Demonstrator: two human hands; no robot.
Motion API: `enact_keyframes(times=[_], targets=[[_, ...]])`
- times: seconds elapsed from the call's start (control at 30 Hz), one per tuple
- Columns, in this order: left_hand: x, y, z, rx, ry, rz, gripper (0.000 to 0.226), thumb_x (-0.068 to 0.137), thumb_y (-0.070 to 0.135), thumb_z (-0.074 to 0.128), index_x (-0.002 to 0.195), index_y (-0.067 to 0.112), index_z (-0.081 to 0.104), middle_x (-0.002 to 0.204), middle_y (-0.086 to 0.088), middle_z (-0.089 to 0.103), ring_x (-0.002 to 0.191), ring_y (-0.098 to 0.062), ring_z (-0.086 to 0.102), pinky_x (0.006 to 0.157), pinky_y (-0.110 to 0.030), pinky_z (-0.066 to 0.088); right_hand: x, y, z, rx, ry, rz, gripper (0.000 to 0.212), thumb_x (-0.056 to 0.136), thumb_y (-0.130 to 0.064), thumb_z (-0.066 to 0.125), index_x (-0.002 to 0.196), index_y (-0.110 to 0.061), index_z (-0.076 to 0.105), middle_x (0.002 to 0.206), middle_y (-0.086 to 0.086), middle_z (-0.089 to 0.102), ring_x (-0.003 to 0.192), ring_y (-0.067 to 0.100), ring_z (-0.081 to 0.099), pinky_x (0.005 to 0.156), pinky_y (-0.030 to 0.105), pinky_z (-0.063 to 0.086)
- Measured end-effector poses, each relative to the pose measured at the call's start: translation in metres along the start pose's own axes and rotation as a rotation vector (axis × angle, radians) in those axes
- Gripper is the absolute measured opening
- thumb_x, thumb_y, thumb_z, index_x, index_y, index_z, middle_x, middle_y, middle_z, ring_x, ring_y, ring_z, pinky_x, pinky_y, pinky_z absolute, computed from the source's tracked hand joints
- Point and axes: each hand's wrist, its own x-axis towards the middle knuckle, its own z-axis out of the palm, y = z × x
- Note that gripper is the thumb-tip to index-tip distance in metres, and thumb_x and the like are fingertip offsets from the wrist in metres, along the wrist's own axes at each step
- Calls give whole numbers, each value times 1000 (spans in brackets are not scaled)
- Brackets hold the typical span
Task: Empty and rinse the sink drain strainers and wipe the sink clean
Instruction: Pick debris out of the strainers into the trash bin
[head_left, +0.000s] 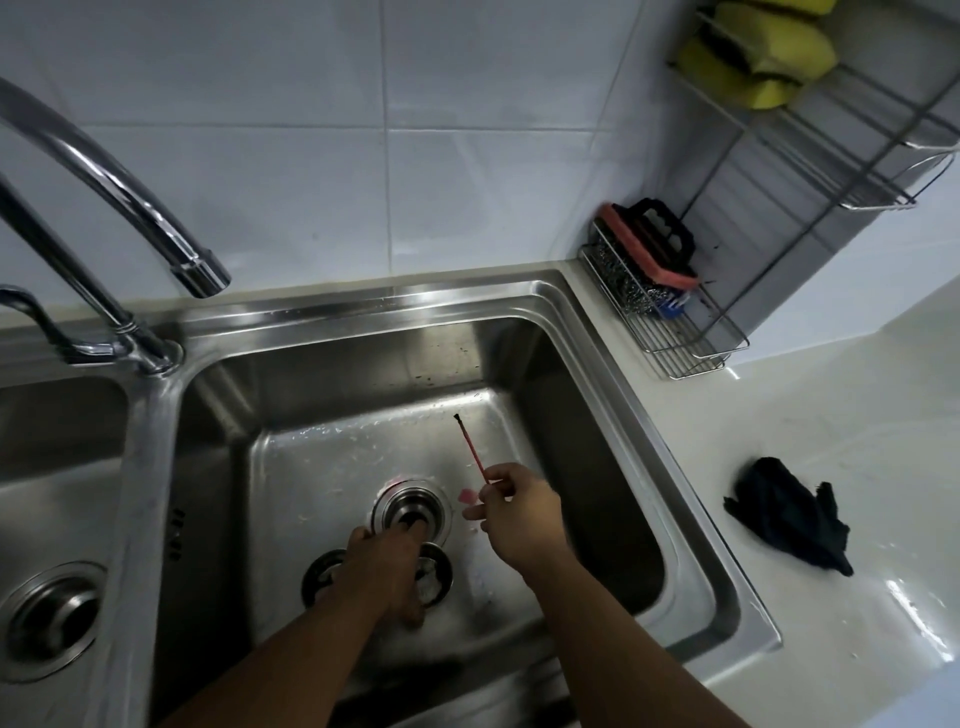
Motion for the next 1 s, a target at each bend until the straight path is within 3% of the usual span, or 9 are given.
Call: enact_keyframes(times=[0.1, 0.2, 0.27, 0.37, 0.5, 0.67, 0.83, 1.0], targets=[[-2, -1, -3, -1, 6, 16, 99, 51, 51, 86, 135, 30, 38, 138, 5, 50, 124, -20, 54, 102, -40, 33, -1, -9, -5, 21, 48, -49, 19, 100, -9, 53, 116, -15, 63, 82, -2, 71, 74, 11, 76, 79, 37, 63], [-1, 0, -14, -8, 44, 39, 104, 49, 58, 83, 139, 30, 39, 142, 6, 48, 127, -19, 51, 103, -39, 34, -3, -25, -14, 85, 91, -83, 21, 102, -11, 53, 120, -17, 60, 90, -4, 70, 72, 7, 75, 59, 20, 59], [2, 3, -28, -50, 77, 63, 101, 50, 58, 81, 139, 31, 40, 141, 8, 49, 124, -18, 51, 103, -37, 34, -4, -35, -23, 123, 119, -102, 21, 102, -12, 53, 122, -16, 60, 99, -3, 70, 74, 3, 74, 55, 14, 56], [7, 18, -60, -59, 123, 107, 102, 55, 61, 79, 142, 30, 36, 139, 8, 48, 122, -17, 50, 104, -36, 33, -5, -47, -42, 117, 182, -165, 20, 102, -15, 54, 121, -18, 60, 93, -4, 73, 76, 0, 73, 66, 18, 58], [17, 48, -108, -41, 189, 171, 106, 60, 64, 79, 148, 27, 32, 145, 7, 45, 130, -17, 46, 107, -38, 29, -4, -63, -74, 209, 325, -224, 13, 98, -14, 59, 109, -21, 63, 82, -4, 74, 69, 3, 74, 68, 26, 62], [25, 81, -143, -35, 273, 249, 101, 56, 61, 84, 141, 29, 40, 141, 6, 51, 127, -18, 50, 98, -39, 30, 2, -77, -118, 275, 565, -282, 7, 96, -12, 60, 94, -18, 63, 72, -4, 73, 63, 10, 75, 63, 32, 60], [25, 89, -143, -2, 266, 259, 100, 57, 62, 83, 140, 28, 40, 142, 7, 49, 129, -17, 48, 97, -40, 29, 13, -78, -156, 302, 701, -211, 11, 97, -9, 57, 89, -14, 63, 79, 6, 74, 60, 9, 74, 67, 37, 63], [22, 76, -131, -22, 207, 206, 100, 57, 61, 83, 140, 29, 39, 135, 9, 52, 123, -15, 51, 101, -40, 31, 29, -76, -174, 294, 779, -164, 12, 96, -8, 55, 88, -14, 63, 81, 4, 73, 57, 8, 74, 69, 40, 64]])
